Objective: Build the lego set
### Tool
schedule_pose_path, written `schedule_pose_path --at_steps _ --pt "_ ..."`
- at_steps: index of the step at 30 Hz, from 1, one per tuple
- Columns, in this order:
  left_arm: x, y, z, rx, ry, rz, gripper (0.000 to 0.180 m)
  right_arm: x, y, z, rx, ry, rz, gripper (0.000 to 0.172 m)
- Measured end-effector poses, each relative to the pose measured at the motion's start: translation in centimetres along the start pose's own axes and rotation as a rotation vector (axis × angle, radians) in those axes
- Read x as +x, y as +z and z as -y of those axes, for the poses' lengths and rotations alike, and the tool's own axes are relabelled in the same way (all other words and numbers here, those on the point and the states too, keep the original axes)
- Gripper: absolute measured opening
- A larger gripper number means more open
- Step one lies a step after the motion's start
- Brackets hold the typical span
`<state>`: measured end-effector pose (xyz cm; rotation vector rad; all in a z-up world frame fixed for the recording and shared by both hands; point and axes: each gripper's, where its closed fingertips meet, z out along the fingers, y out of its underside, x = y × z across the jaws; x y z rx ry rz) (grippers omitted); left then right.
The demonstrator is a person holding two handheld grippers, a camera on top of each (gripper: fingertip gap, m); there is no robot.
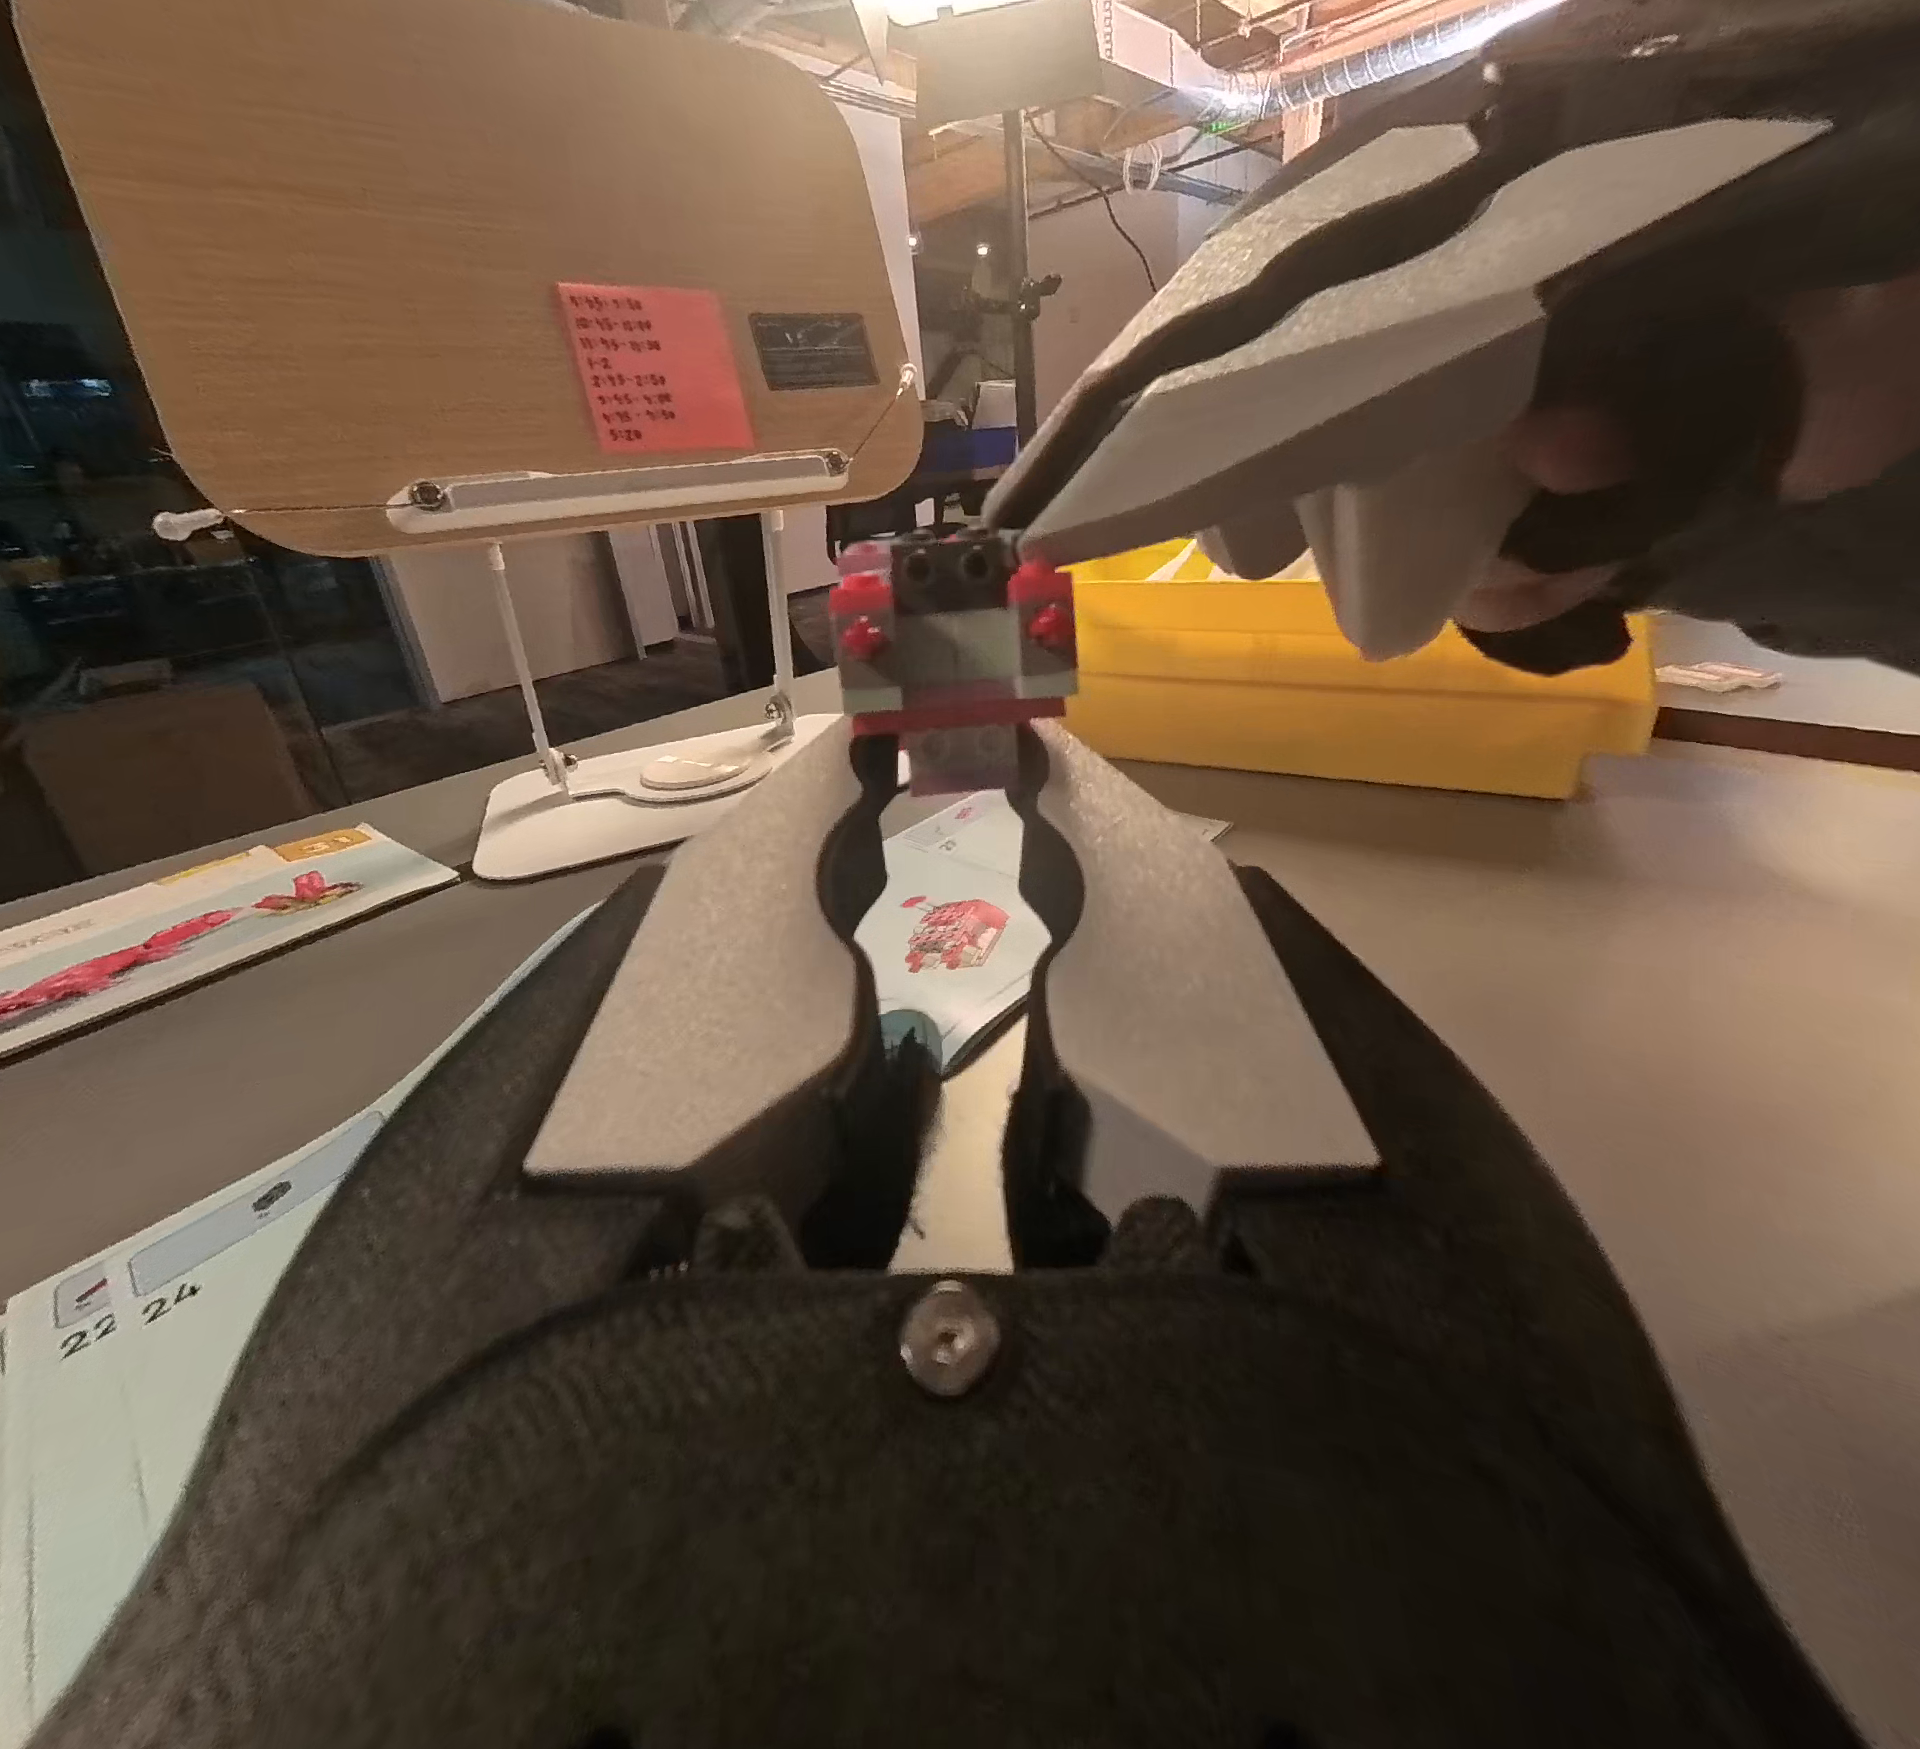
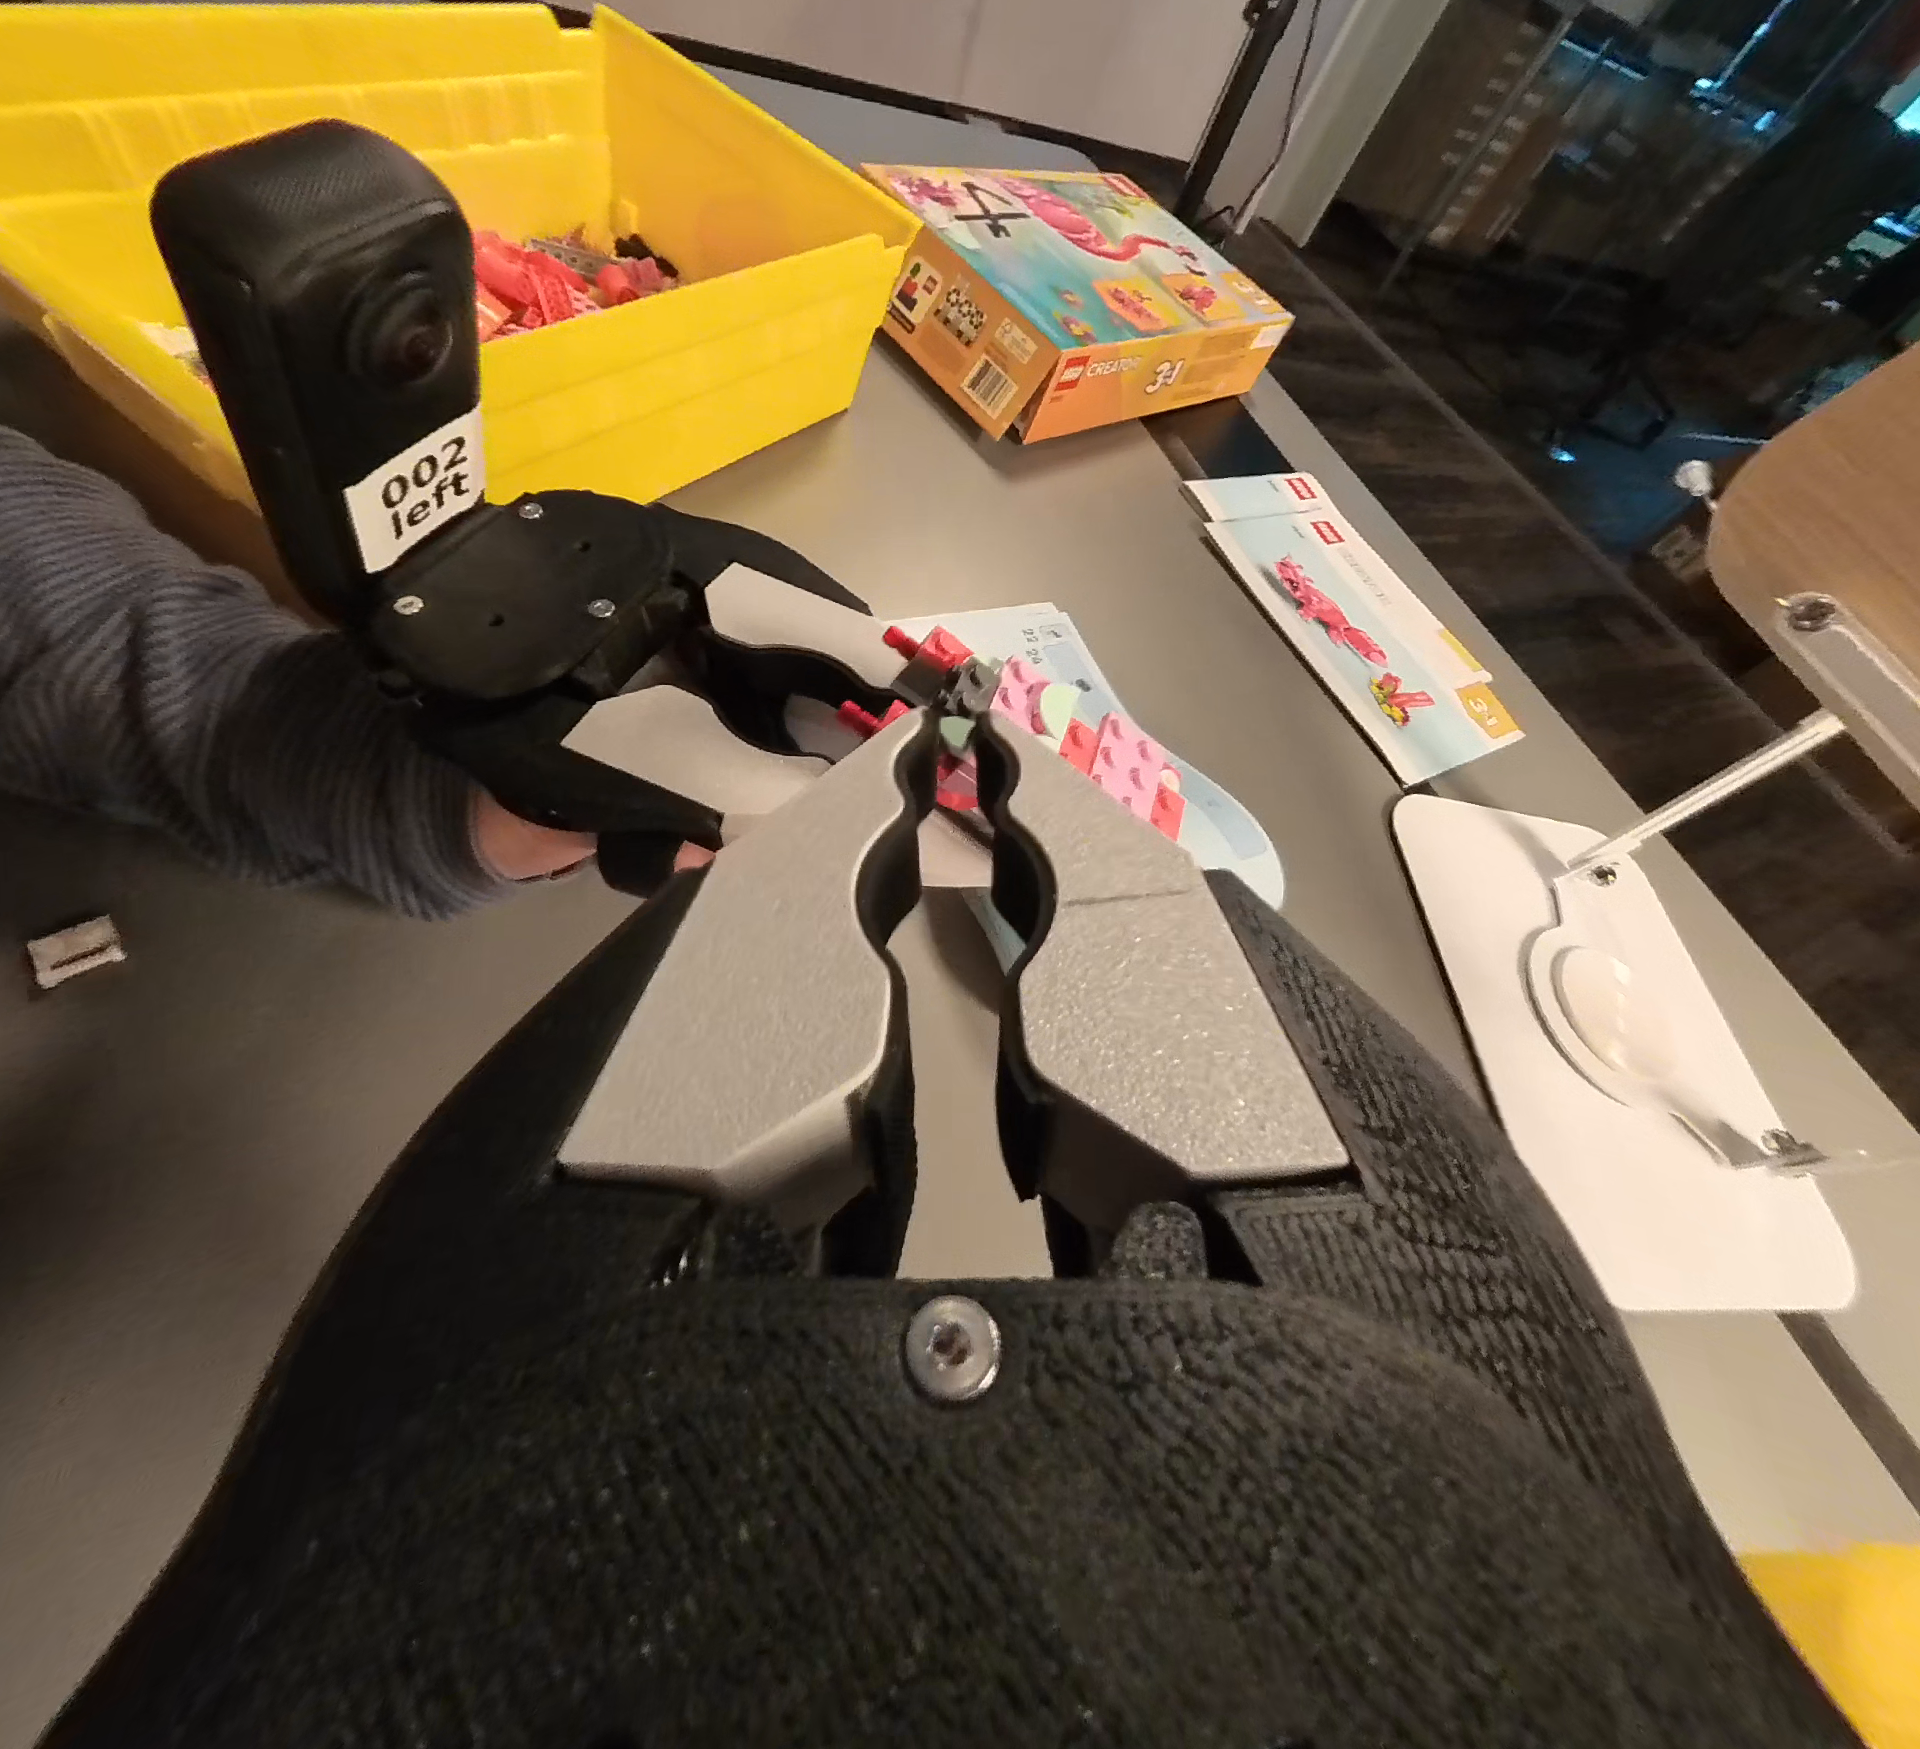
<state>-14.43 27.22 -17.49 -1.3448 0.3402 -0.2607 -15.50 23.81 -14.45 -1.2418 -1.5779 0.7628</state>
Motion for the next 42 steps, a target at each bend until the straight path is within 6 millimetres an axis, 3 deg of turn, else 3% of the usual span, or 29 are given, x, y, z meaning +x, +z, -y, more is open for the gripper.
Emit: schedule_pose_path --at_steps 42 --pt "-0.61 -0.21 0.31 0.015 0.011 0.048 0.019 -0.01 0.3 0.74 0.057 -0.038 -0.154 0.005"
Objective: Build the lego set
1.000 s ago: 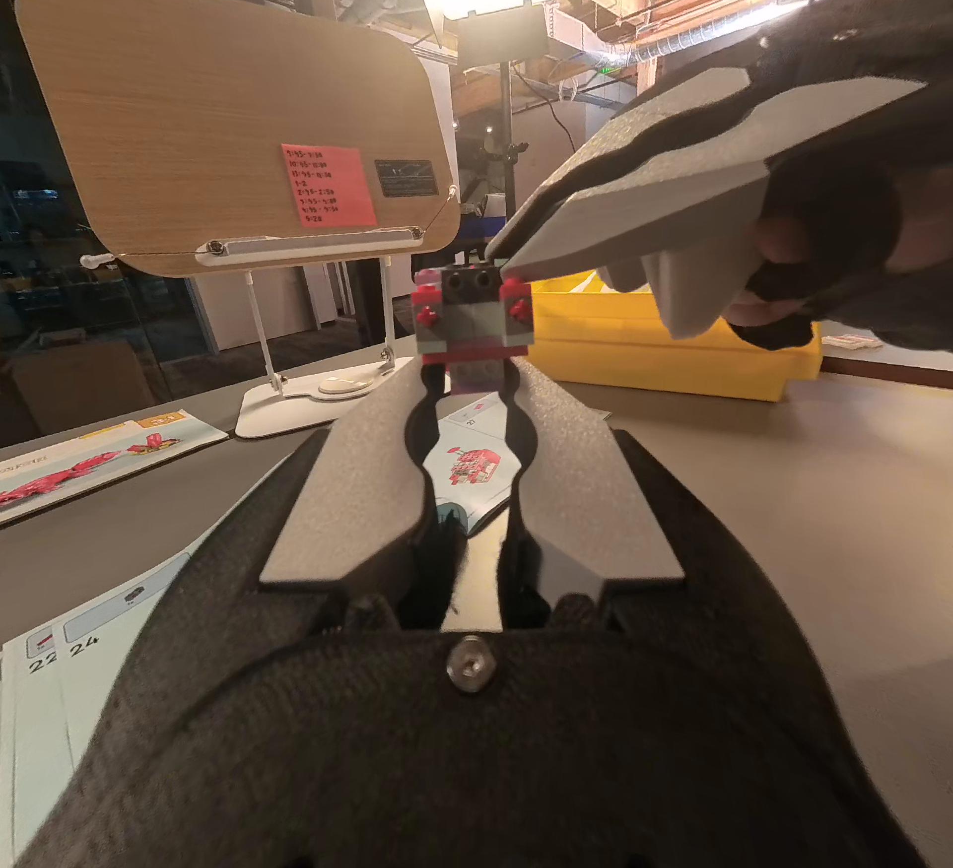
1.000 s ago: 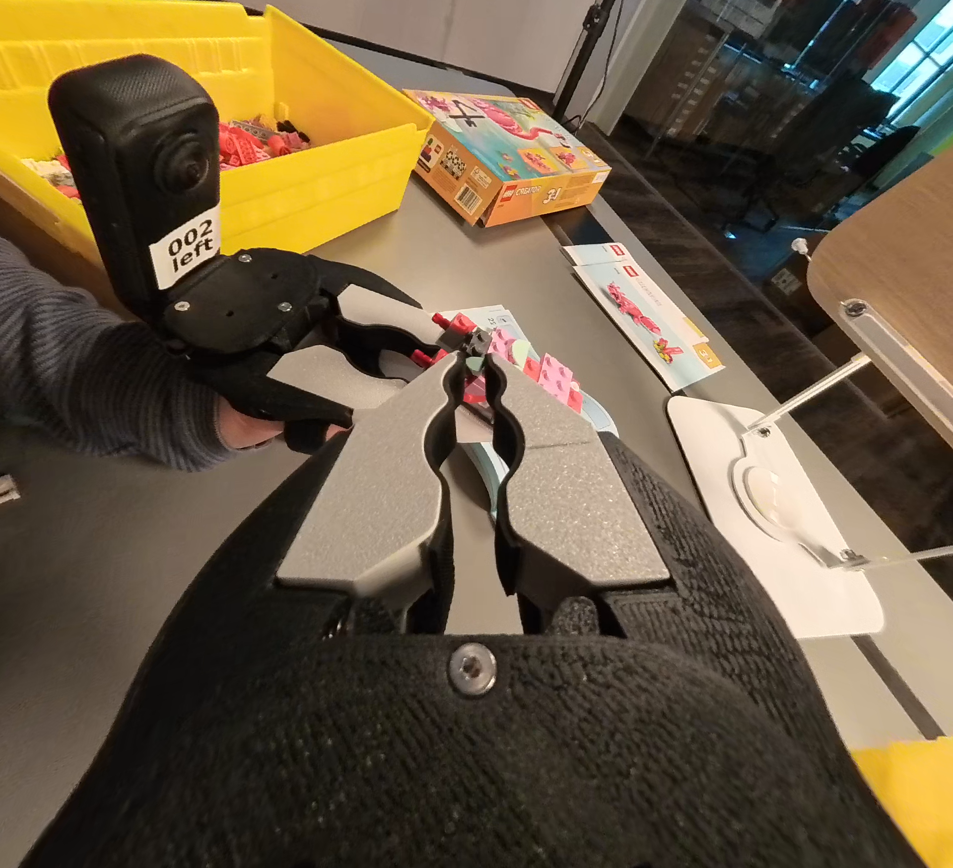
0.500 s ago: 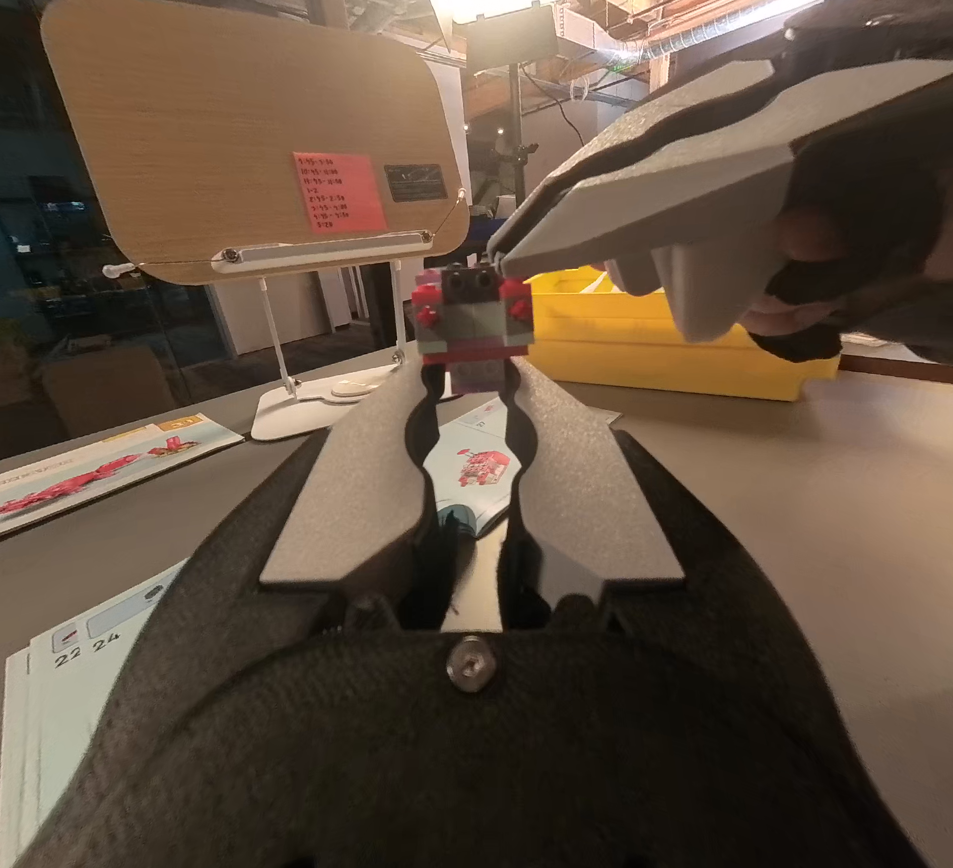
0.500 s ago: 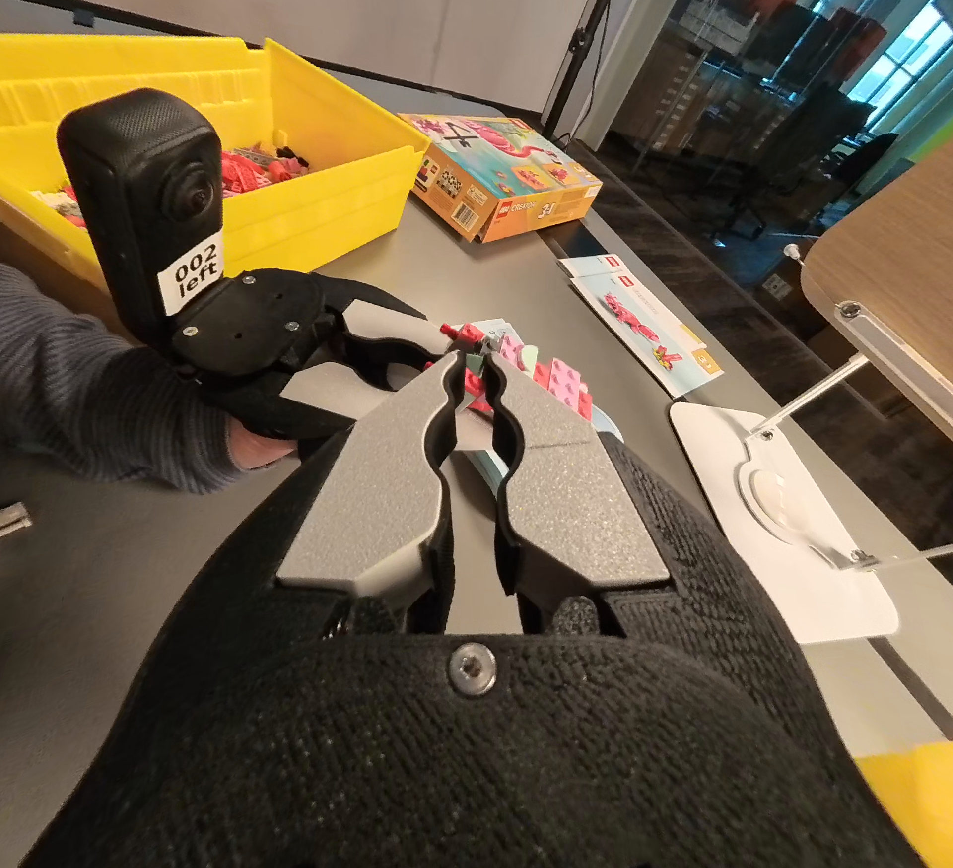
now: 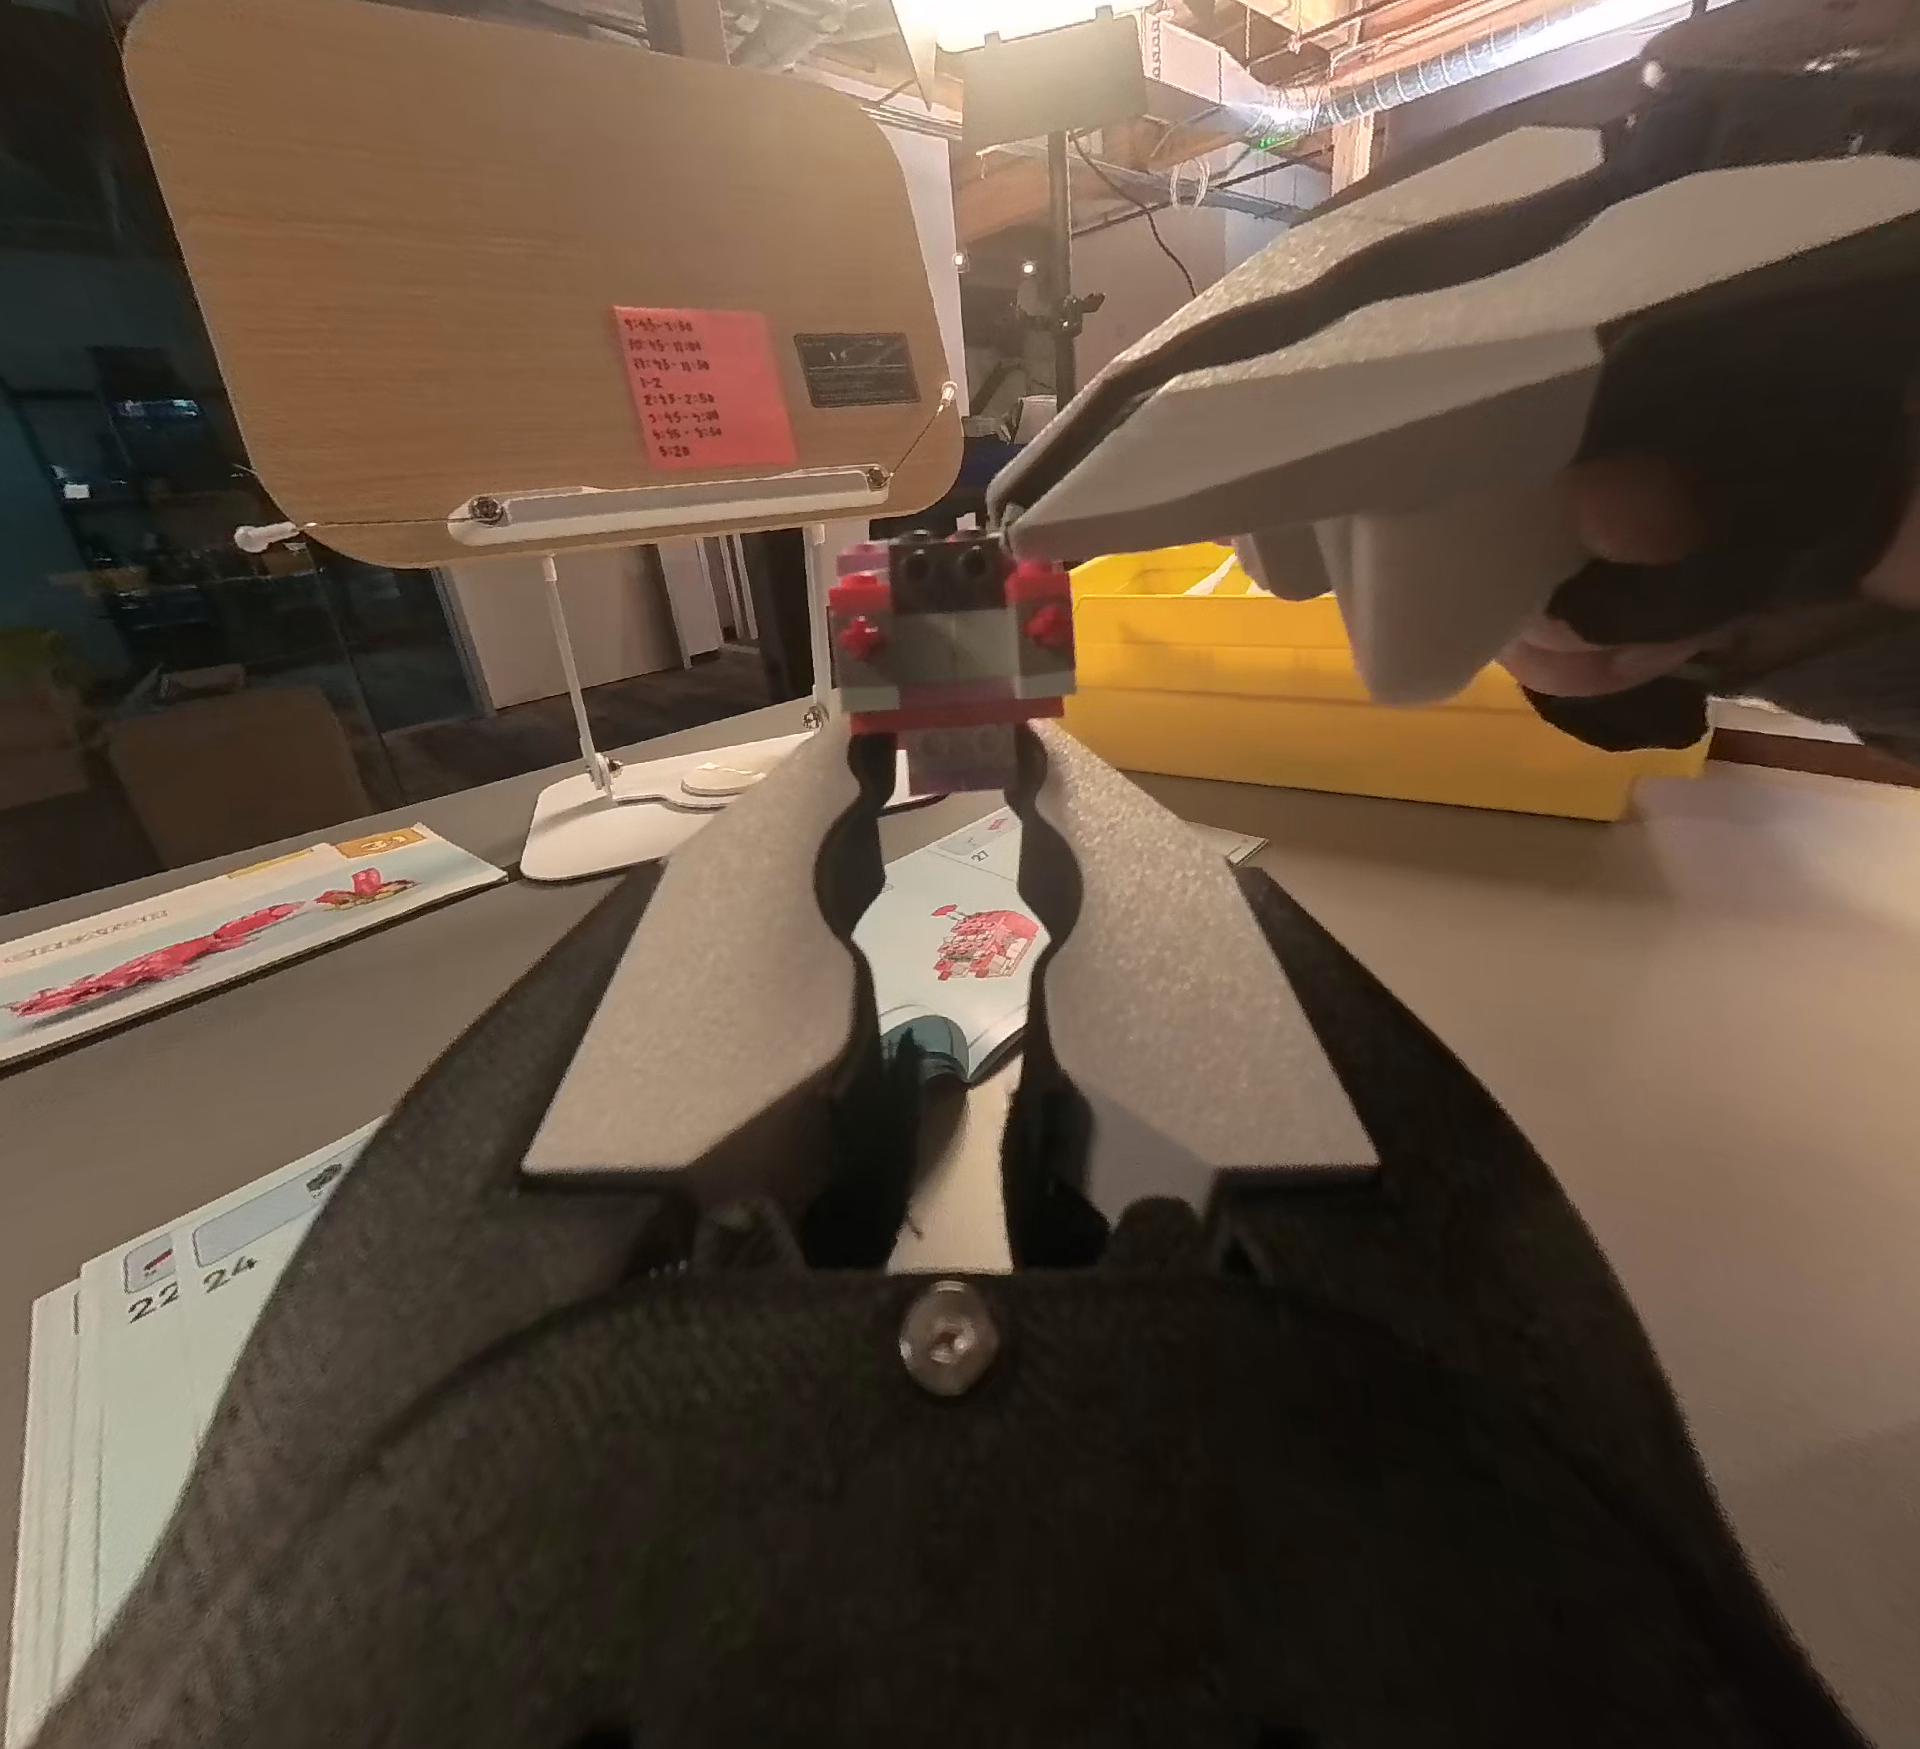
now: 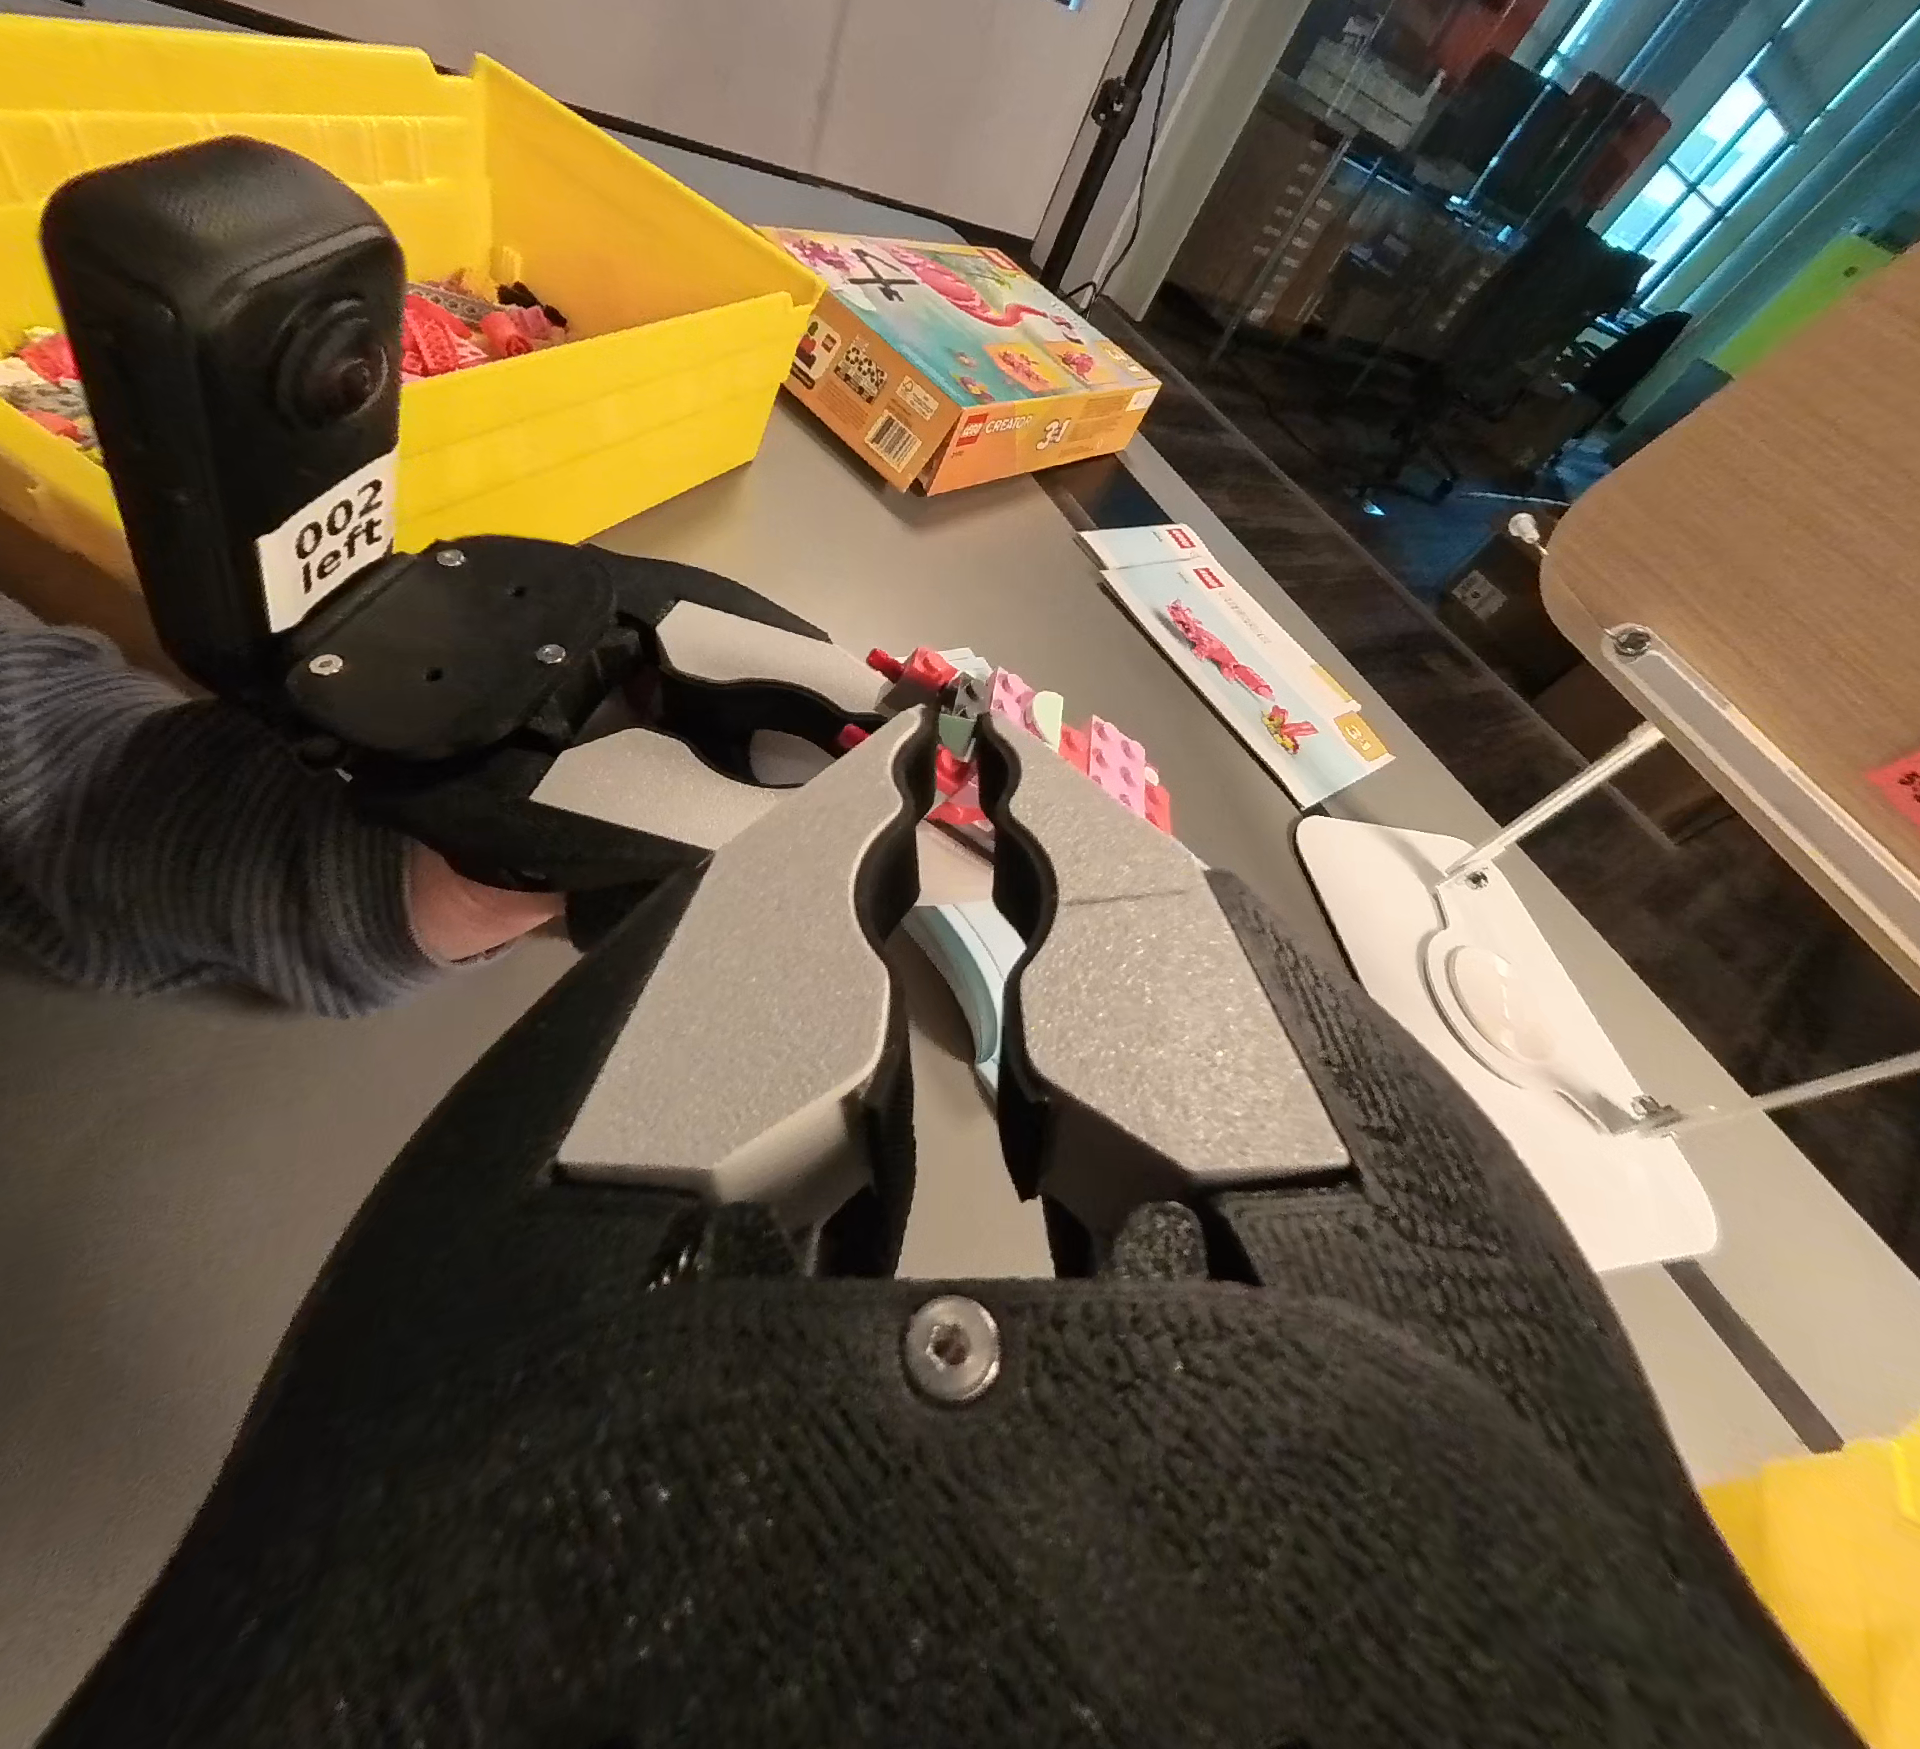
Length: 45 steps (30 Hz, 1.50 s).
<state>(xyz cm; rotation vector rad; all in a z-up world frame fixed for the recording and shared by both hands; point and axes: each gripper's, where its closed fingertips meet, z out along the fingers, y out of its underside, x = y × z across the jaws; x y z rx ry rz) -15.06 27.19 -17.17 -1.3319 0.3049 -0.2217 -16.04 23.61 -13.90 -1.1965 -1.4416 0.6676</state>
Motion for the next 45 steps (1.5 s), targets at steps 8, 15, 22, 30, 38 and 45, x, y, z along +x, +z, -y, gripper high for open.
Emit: schedule_pose_path --at_steps 8,15,22,30,38,45 --pt "-0.8 -0.5 1.2 0.074 -0.074 0.057 0.019 -0.4 0.8 1.3 0.006 -0.003 -0.017 0.006" --pt "-1.6 -0.8 1.2 0.097 -0.13 0.092 0.019 -0.5 1.6 1.7 -0.028 -0.084 -0.058 0.005" --pt "-1.7 -0.7 1.0 0.084 -0.139 0.09 0.019 -0.6 1.9 1.4 -0.022 -0.078 -0.06 0.006" --pt "-1.8 -0.6 0.7 0.065 -0.142 0.095 0.018 -0.6 1.9 1.2 -0.014 -0.092 -0.083 0.006" --pt "-2.2 -0.5 0.1 0.034 -0.173 0.104 0.018 -0.4 1.3 1.5 0.035 -0.162 -0.101 0.025" --pt "-1.9 -0.3 -0.3 0.01 -0.184 0.081 0.018 -1.6 -0.1 -0.4 -0.024 -0.711 -0.046 0.059"
